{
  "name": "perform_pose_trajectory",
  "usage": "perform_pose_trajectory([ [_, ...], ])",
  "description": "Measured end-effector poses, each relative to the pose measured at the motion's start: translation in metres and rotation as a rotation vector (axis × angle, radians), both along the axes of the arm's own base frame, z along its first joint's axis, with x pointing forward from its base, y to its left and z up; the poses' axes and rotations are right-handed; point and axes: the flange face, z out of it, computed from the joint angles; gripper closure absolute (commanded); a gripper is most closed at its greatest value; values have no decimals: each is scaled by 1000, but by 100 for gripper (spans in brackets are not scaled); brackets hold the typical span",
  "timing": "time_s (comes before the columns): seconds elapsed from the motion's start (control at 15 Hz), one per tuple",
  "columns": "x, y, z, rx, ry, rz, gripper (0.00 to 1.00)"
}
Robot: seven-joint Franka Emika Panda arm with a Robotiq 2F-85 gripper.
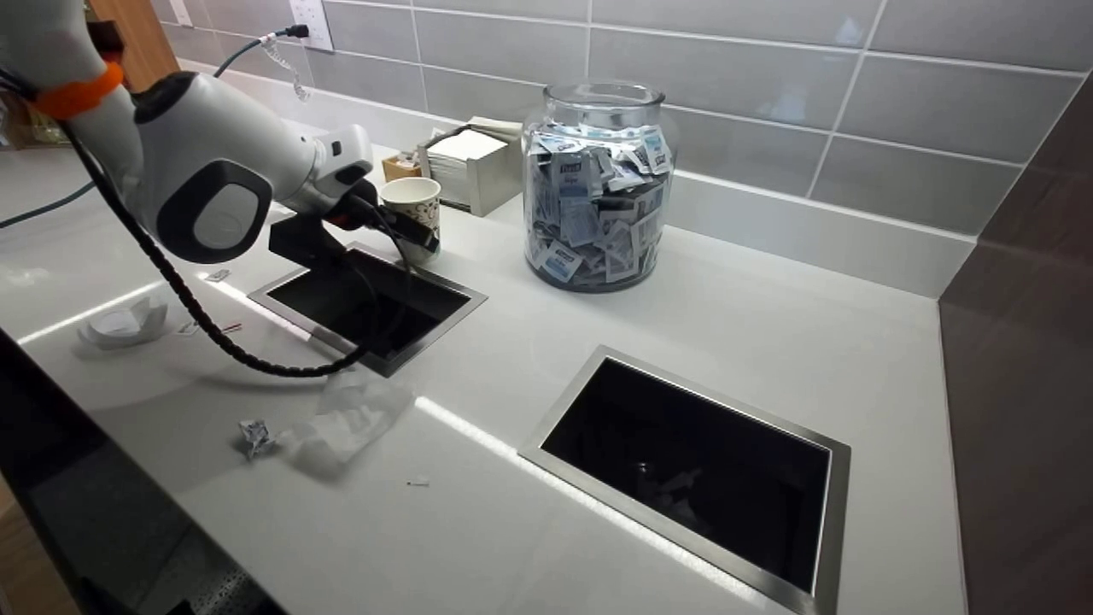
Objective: Lay the coffee cup on the counter
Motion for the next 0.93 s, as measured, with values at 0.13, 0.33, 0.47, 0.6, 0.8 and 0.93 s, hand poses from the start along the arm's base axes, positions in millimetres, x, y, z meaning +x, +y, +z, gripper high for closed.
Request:
perform_pose_trajectory([
  [0.13, 3, 2, -2, -5, -6, 14, 0],
  [0.33, 7, 4, -4, -12, -22, 33, 0],
  [0.47, 9, 5, -6, -16, -34, 44, 0],
  [0.6, 10, 6, -7, -19, -44, 52, 6],
  [0.8, 12, 7, -9, -23, -51, 59, 42],
  [0.93, 12, 7, -10, -25, -51, 61, 56],
])
